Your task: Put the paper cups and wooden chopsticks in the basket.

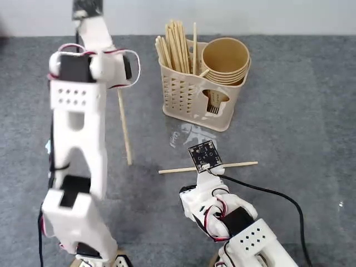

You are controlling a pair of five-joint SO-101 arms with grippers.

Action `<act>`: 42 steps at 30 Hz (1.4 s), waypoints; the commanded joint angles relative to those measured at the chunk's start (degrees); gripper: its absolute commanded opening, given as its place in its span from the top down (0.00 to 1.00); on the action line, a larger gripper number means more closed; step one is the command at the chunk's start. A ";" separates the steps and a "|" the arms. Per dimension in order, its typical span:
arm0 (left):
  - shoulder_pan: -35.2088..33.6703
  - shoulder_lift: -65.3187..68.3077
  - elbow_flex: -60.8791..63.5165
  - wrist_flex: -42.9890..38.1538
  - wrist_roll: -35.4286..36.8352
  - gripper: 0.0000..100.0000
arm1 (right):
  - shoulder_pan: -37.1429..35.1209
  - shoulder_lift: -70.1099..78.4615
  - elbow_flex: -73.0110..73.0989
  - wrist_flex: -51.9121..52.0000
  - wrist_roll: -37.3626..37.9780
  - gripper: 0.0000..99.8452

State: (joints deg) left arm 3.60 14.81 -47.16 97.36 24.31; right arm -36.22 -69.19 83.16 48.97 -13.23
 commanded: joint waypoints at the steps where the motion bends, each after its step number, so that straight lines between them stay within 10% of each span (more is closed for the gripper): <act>1: 0.97 -9.23 -0.31 -7.74 4.84 0.99 | -0.57 -1.19 -0.35 -0.92 -0.35 0.99; 21: 3.69 -2.64 2.15 -48.35 18.81 0.99 | -0.40 -1.19 -0.35 -0.92 -0.35 0.99; 42: 7.30 4.31 -6.11 -35.25 12.57 0.80 | -0.40 -1.19 -0.35 -0.92 -0.35 0.99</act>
State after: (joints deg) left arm 10.90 20.26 -46.99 59.12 37.49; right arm -36.22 -69.19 83.16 48.97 -13.23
